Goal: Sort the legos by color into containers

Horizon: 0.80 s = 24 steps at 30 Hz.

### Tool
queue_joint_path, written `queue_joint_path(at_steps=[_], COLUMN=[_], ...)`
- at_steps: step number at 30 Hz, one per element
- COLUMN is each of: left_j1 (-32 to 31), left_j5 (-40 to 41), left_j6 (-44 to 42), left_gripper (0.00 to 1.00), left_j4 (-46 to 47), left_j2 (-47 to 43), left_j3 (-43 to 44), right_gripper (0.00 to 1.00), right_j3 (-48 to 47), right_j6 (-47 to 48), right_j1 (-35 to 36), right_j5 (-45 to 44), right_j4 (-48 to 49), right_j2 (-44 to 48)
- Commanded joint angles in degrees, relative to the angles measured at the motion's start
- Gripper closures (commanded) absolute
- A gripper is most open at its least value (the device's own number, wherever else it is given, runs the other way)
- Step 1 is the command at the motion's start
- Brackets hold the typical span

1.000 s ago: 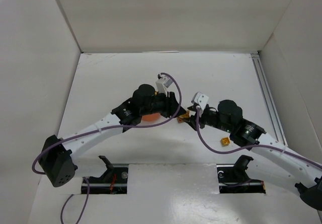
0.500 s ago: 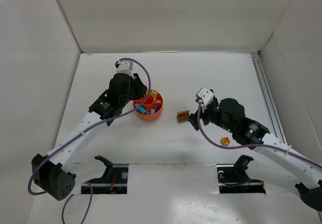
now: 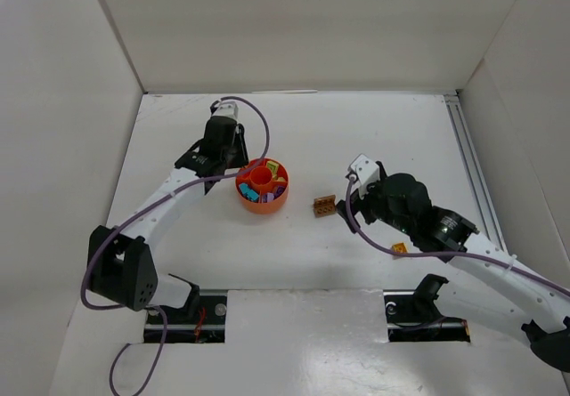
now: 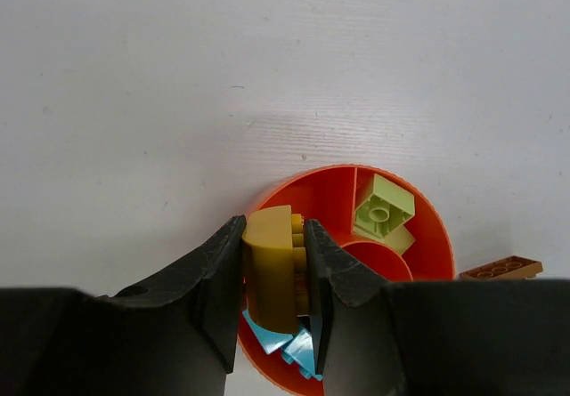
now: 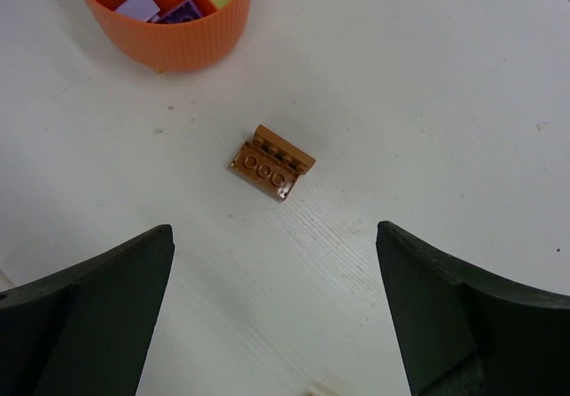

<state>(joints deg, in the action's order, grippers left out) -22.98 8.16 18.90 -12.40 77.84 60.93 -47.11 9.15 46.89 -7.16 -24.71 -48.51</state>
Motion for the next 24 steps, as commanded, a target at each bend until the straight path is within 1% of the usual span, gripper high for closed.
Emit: queue_joint_path(at_steps=[1,6,8,14,16,20,24], left_j1=[0.22,0.22,0.22,0.22,0.22,-0.31,-0.31], left_j5=[-2.88,-4.29,-5.96,-5.97,-5.97,-5.97,-5.97], left_j6=[-3.95,-5.36,-5.36,-5.89,-5.36,-4.83,-4.83], left_gripper=[1.0,1.0,1.0,1.0,0.89,0.61,0.52], left_j4=[3.34,3.88,3.88,3.88,3.88,3.35,3.35], left_j2=[0.38,4.42,5.03,6.09,6.09,5.56,4.43], left_j3=[2.97,2.97,2.36,1.13,0.52,-0.01,-0.02], right_gripper=[0.0,0.0,0.0,0.0,0.0,0.0,0.0], right_j3=[-2.9,-1.85,-1.84,-0.79,-0.79,-0.26,0.26], right_j6=[-1.76,-2.81,-2.82,-2.82,-2.82,-3.96,-5.63], right_j1=[-0.31,-1.54,-2.15,-4.52,-5.05,-6.81,-7.96], right_j5=[-1.81,-1.81,-1.81,-0.14,0.39,1.01,1.01], right_j4=[-1.13,-1.13,-1.66,-1.66,-2.19,-2.19,-3.24], right_j2=[0.17,1.22,1.23,1.23,1.23,1.75,2.36])
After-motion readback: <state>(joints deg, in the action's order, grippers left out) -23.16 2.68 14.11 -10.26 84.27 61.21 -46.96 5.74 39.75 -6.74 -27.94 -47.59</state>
